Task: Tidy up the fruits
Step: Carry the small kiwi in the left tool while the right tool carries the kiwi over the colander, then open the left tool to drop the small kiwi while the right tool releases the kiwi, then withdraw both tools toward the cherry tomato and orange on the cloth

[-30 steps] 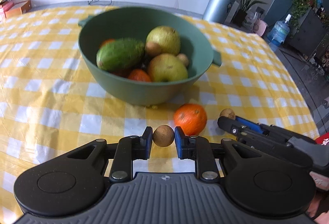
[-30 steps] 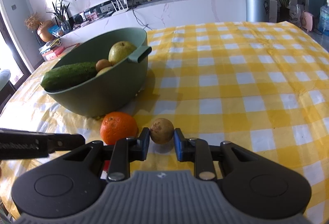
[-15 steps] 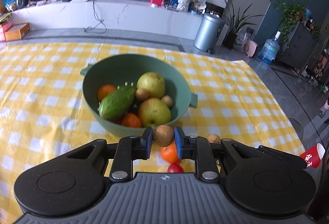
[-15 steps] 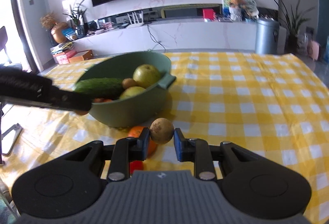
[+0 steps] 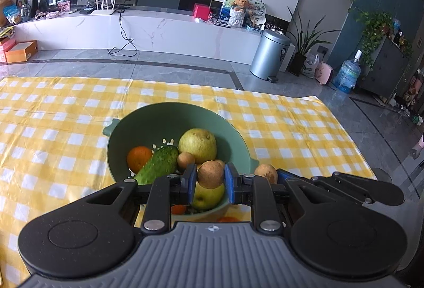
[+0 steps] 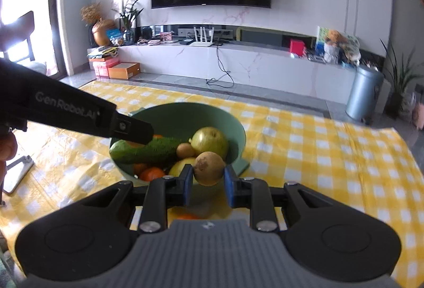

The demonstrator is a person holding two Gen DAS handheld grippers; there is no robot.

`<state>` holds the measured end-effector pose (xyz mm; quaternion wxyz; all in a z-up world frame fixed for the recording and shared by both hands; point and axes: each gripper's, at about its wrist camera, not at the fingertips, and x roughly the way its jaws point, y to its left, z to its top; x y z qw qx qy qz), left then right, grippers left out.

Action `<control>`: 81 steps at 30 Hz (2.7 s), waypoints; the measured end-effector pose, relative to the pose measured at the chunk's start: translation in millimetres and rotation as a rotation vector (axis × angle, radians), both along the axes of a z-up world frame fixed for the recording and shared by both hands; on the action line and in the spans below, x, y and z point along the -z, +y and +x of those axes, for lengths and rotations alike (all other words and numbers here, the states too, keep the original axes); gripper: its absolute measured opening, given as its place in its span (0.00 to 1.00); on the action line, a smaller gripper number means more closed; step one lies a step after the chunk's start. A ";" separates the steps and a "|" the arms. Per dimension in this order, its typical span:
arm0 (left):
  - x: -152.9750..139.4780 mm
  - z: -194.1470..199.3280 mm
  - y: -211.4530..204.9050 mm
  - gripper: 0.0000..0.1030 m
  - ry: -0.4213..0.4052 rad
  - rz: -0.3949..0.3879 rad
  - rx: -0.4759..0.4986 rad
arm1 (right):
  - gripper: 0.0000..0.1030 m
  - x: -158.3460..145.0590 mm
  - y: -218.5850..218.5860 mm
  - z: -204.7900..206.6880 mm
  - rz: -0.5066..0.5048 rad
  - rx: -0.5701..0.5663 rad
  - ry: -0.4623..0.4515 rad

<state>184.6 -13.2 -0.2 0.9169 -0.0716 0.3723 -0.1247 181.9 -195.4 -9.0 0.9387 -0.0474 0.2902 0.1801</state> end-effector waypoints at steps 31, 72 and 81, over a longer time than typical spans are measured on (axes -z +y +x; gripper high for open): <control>40.4 25.1 -5.6 0.24 0.093 0.102 0.020 | 0.21 30.5 26.4 42.5 -0.199 -0.157 0.013; -3.9 -33.0 -13.8 0.53 -0.062 0.086 0.011 | 0.37 -7.2 -9.4 -20.8 0.036 0.028 -0.010; 5.7 -49.5 -24.9 0.53 -0.017 0.104 0.095 | 0.39 8.8 -29.8 -44.0 0.074 0.130 0.075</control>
